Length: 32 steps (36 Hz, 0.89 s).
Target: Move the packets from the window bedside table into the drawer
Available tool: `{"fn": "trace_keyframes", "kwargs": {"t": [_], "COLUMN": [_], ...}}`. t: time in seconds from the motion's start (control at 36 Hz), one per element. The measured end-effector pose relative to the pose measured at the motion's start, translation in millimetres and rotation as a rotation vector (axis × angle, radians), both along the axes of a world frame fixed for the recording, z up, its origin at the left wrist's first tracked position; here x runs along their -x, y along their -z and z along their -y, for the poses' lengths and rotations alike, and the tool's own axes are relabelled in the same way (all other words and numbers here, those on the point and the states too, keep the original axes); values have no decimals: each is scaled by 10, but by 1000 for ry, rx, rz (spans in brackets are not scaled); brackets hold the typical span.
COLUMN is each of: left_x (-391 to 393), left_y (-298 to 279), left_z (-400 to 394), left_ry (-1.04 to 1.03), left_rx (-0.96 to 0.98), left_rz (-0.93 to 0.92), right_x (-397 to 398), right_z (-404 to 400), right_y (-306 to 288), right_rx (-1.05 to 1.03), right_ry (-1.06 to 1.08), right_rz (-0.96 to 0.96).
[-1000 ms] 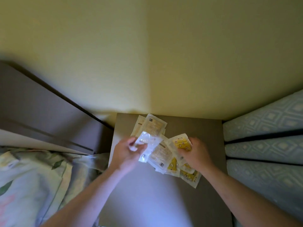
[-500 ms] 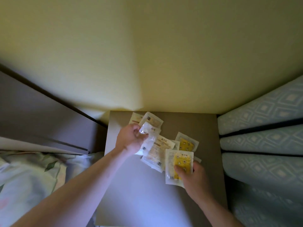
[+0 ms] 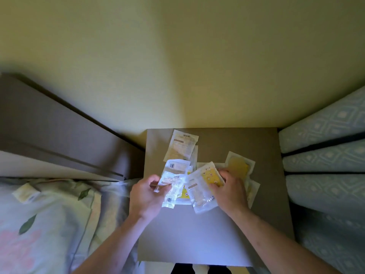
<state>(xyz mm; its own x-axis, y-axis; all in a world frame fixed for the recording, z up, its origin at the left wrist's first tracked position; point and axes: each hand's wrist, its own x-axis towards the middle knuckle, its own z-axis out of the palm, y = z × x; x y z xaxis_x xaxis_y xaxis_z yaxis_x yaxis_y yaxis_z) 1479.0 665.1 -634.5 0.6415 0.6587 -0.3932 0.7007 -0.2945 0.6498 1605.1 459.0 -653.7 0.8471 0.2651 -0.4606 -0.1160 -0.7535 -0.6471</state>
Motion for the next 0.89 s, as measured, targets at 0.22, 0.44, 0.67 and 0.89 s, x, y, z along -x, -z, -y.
{"fn": "trace_keyframes", "kwargs": {"t": [0.22, 0.44, 0.67, 0.89], "left_x": [182, 266, 35, 116], "left_y": [-40, 18, 124, 98], "left_z": [134, 217, 307, 363], "left_ry": [-42, 108, 106, -31], "left_rx": [189, 84, 33, 123], "left_rz": [71, -64, -52, -28], "right_x": [130, 601, 784, 755], "right_z": [115, 459, 572, 523], "right_y": [-41, 4, 71, -77], "right_rx": [-25, -21, 26, -74], "right_ry": [-12, 23, 94, 231], "right_rz": [58, -18, -100, -167]}}
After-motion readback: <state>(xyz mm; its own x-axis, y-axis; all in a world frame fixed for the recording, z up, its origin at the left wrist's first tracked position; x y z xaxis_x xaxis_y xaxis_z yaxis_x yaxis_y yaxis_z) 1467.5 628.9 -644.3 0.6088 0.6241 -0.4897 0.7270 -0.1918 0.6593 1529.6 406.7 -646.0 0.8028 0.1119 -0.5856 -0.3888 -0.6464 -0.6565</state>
